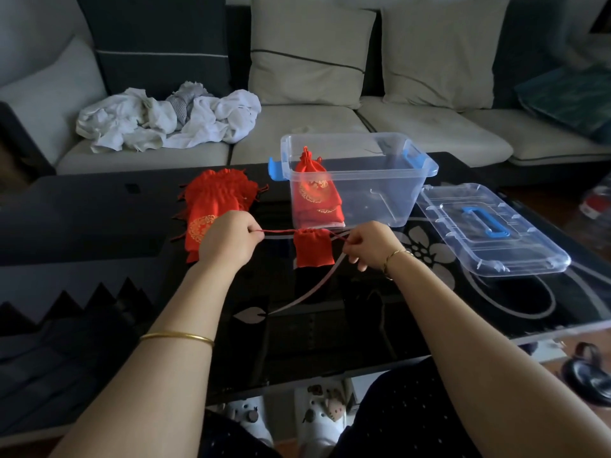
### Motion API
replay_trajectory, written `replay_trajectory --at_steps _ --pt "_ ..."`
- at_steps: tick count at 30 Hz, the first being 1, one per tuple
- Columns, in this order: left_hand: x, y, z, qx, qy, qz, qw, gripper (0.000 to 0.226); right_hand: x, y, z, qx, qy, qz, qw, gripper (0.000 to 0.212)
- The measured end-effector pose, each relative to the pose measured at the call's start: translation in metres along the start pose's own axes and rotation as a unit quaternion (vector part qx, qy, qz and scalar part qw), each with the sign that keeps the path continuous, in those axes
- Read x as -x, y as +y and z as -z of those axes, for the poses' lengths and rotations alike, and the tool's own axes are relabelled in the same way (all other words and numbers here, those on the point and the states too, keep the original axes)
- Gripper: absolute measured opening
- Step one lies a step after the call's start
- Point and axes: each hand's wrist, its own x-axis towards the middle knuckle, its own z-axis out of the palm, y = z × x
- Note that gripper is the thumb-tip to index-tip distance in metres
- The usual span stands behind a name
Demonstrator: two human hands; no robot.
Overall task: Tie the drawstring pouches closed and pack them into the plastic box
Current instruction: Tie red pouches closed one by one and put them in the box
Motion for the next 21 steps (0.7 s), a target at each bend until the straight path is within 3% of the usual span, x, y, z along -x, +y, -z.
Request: replay_trajectory --at_steps 6,10,15,18,20,21 --pt "0.0 -0.012 0.004 0.032 0.006 0.029 0.999 0.022 0.008 0.007 0.017 -0.124 -0.026 -0.007 0.992 0.014" --pt "-0.002 -0.016 0.006 0.113 0.018 0.055 0.992 0.018 0.014 0.012 0.029 -0.223 -0.072 -0.021 0.972 0.016" --pt "-0.003 -0.016 0.006 0.186 0.031 0.088 0.978 0.018 0.017 0.014 0.035 -0.19 -0.01 -0.046 0.981 0.003" --pt "-0.003 -0.016 0.006 0.16 0.049 0.088 0.982 0.023 0.018 0.012 0.037 -0.166 0.013 -0.063 0.984 0.018" --pt "-0.004 -0.016 0.005 0.158 0.051 0.096 0.981 0.03 0.018 0.009 0.035 -0.275 0.003 -0.111 0.955 0.026" --pt "-0.004 -0.015 0.004 0.157 0.051 0.106 0.981 0.035 0.017 0.008 0.034 -0.373 -0.013 -0.146 0.916 0.029"
